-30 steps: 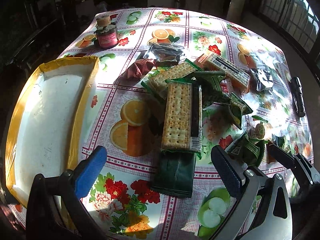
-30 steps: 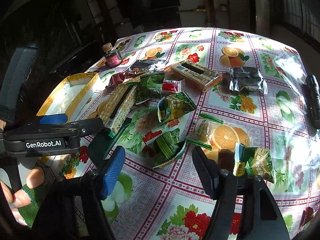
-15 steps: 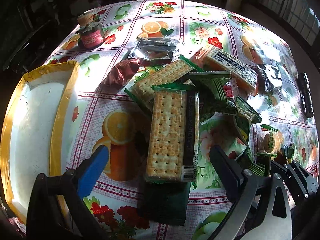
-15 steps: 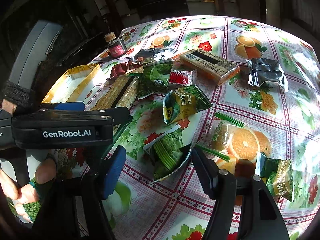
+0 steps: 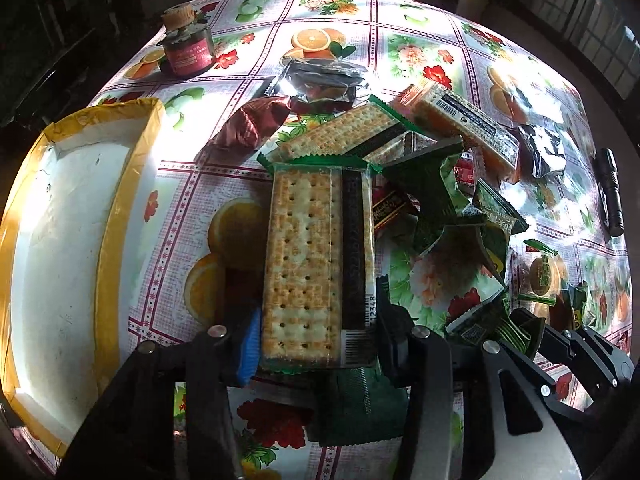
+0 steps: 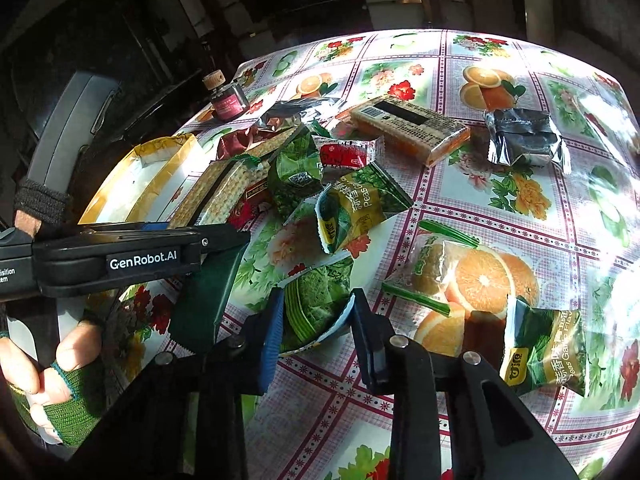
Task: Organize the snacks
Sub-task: 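Carry the cracker pack with the left tool while the right tool carries the green bag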
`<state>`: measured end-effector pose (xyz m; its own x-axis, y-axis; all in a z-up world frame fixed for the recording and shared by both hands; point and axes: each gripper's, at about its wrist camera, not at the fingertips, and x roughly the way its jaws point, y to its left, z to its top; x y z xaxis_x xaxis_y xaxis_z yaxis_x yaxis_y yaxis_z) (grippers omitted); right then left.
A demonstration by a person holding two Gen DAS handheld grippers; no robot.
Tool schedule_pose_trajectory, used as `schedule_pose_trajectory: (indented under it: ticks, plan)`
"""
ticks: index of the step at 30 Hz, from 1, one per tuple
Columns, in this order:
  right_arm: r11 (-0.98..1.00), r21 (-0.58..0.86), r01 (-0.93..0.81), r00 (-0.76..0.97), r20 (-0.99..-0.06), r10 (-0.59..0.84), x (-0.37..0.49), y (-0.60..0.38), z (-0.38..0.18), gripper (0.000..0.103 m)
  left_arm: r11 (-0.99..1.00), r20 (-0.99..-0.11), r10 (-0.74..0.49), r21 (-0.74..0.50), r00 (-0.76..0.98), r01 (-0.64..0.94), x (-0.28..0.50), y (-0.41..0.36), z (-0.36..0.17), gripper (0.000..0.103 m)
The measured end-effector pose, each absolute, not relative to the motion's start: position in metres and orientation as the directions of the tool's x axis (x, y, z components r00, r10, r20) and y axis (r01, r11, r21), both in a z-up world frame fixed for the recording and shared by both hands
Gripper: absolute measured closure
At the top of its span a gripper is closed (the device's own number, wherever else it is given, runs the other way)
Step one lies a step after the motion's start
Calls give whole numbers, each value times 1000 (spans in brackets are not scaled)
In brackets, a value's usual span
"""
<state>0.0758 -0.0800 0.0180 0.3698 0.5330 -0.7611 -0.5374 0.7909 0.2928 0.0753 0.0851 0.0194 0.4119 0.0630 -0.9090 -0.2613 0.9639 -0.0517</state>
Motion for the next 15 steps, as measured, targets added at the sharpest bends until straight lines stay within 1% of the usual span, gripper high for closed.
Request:
schedule_pose_trajectory:
  ticks: [9, 15]
  plan:
    - [780, 313, -542, 383, -734, 560, 56, -86, 30, 71, 961, -894, 46, -82, 445, -264, 38, 92, 33, 54]
    - [770, 314, -555, 391, -719, 575, 42, -83, 41, 71, 965, -883, 65, -64, 465, -256, 17, 86, 42, 54]
